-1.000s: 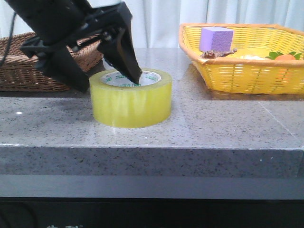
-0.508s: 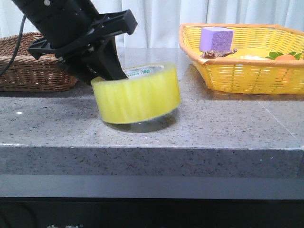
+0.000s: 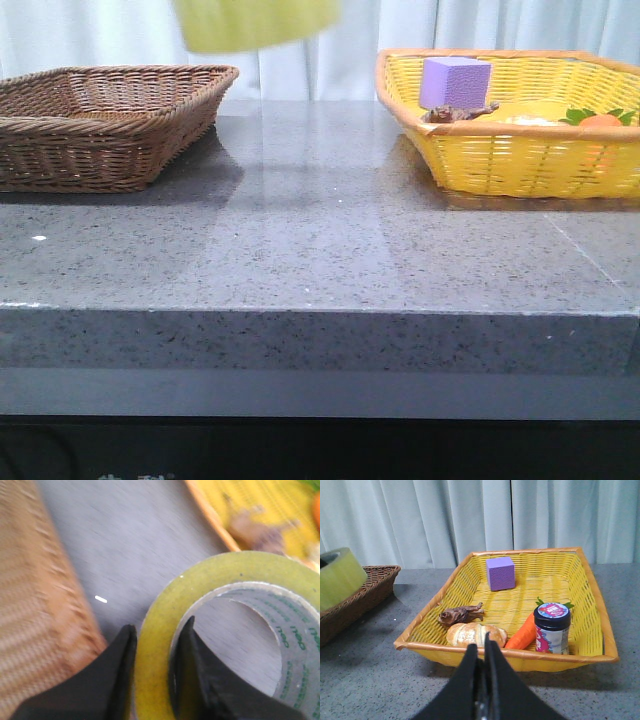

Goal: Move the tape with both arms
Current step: 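Lift the tape roll with the left gripper and lower it into the brown basket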

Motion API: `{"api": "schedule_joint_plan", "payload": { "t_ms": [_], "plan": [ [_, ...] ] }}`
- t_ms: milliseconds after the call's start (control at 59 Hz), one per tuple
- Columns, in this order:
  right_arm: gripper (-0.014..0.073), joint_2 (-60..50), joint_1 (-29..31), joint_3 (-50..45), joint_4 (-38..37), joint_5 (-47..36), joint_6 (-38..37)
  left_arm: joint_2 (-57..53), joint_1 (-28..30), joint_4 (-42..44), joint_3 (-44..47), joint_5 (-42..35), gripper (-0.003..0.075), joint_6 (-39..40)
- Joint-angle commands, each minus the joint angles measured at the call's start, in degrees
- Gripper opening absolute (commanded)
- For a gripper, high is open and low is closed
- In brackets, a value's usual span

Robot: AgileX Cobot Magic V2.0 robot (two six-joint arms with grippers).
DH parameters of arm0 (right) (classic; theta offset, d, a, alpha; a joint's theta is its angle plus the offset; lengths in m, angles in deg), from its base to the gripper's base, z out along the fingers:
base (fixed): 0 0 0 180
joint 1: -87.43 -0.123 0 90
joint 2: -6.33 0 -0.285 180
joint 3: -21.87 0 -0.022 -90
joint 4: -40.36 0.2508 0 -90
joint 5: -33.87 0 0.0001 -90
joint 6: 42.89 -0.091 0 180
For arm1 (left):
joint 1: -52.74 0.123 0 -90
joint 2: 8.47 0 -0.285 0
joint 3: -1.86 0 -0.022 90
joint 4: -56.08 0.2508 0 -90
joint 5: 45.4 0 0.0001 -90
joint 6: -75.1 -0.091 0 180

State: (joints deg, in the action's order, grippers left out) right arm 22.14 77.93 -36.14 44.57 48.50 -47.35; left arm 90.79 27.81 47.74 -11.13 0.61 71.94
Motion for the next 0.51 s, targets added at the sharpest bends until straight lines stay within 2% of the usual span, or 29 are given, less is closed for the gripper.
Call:
{"api": "schedule_joint_plan", "payload": {
  "t_ms": [0,186,288,424,492],
  "plan": [
    [-0.0090,0.4,0.2,1.5,-0.8,-5.0,0.5,-3.0,4.2,0.6,-2.7,-4.7,0.0064,0.3],
    [-0.0090,0.4,0.2,1.5,-0.8,-5.0,0.5,-1.0,14.6,0.6,-2.7,-2.7,0.0064,0.3],
    [-0.0090,0.4,0.2,1.5,-0.8,-5.1,0.5,1.4,18.3,0.0,-2.7,-2.9,0.0064,0.3],
    [-0.0090,0.4,0.2,1.5,-0.8,-5.1,0.5,4.5,20.0,-0.7,-2.7,-3.0,0.0075,0.3],
    [-0.0090,0.4,0.2,1.5,-0.8,-5.1,0.5,5.8,20.0,-0.7,-2.7,-3.1,0.0116,0.3]
  ]
}}
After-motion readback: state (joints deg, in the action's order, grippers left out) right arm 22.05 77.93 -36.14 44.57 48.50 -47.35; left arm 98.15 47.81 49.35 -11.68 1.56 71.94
